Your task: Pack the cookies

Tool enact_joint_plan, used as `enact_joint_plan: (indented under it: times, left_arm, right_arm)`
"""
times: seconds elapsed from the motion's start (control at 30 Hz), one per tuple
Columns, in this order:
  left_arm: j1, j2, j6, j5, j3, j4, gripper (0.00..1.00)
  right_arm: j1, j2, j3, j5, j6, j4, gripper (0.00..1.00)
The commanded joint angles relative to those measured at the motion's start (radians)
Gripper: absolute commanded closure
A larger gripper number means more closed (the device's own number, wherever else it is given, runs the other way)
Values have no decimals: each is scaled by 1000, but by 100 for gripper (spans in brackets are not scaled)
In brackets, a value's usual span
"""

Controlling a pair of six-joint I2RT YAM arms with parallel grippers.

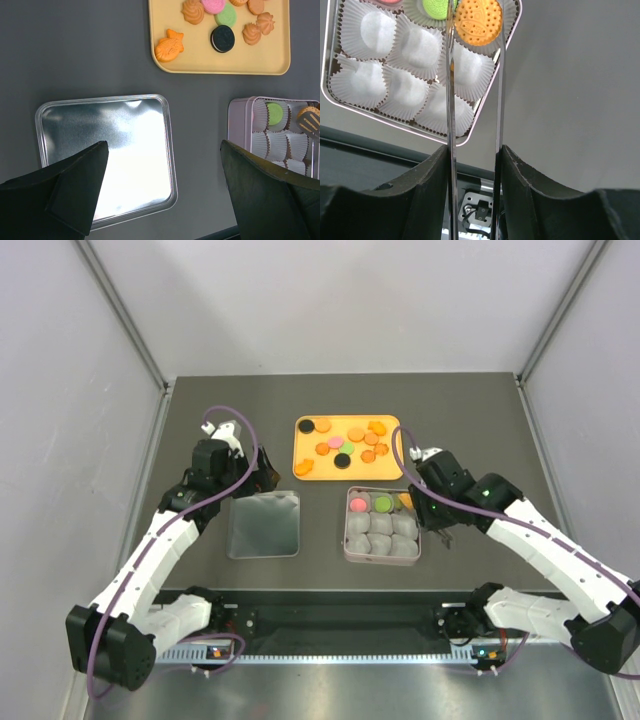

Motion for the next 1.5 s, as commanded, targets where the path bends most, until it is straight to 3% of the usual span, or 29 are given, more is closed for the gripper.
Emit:
enact_joint_plan:
  times: [0.0, 0.73, 0.93, 1.47]
  left_arm:
    - [4, -10, 8, 6, 6, 22, 2]
    - [4, -13, 6, 6, 6, 23, 2]
    - [4, -13, 6, 9, 7, 23, 2]
    - [4, -13, 8, -5, 7, 20, 2]
  right_arm:
    - [-10, -29, 3, 15, 12, 14, 58]
    - [-10, -23, 7, 20, 7, 6, 50]
    - [-10, 4, 102, -41, -3, 28, 50]
    - [-7, 541, 482, -164, -33, 288, 50]
